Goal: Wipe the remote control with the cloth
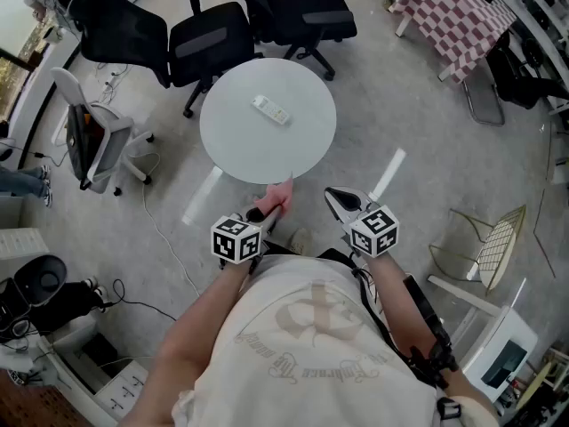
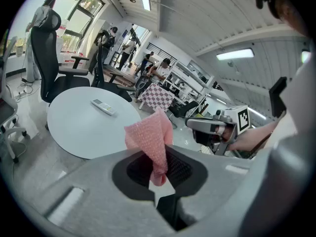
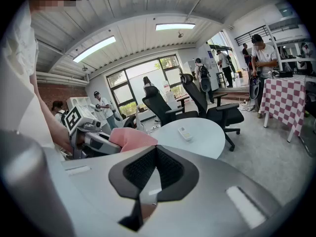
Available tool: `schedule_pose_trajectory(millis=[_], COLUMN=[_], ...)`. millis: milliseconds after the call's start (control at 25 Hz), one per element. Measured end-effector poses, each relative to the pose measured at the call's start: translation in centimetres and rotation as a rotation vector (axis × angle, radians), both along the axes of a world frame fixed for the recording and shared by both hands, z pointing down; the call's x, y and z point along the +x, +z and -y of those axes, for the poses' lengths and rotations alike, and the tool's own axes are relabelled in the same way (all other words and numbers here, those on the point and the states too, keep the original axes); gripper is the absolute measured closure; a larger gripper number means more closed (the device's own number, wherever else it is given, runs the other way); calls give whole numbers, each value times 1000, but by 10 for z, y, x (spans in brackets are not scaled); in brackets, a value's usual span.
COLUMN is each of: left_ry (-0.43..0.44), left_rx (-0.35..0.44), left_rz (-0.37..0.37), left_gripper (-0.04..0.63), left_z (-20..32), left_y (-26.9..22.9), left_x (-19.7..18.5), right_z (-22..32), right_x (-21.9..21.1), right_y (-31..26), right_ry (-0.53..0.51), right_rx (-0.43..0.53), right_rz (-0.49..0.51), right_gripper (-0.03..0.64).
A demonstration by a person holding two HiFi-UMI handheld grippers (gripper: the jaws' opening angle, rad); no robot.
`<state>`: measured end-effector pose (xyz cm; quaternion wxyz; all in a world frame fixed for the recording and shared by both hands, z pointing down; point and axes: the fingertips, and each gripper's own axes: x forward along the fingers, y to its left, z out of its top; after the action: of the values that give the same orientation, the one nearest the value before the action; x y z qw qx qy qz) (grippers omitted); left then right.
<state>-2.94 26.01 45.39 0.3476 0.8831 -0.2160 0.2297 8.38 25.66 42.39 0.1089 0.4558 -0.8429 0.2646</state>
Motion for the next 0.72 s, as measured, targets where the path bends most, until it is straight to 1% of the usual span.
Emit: schedule_pose_trajectory(millis=[360, 720], left_ry=[-14, -36], left_rx=[24, 52], left_rz=[13, 23], left_gripper=[558, 558], left_z=[-6, 7], left_y=[-8, -19], left_x=[5, 0], right_z=[-1, 11], right_x=[11, 11], right_y=[-2, -3], right_ry=[24, 26], right_rx=[17, 16], right_rz=[19, 35], right_gripper=[610, 609])
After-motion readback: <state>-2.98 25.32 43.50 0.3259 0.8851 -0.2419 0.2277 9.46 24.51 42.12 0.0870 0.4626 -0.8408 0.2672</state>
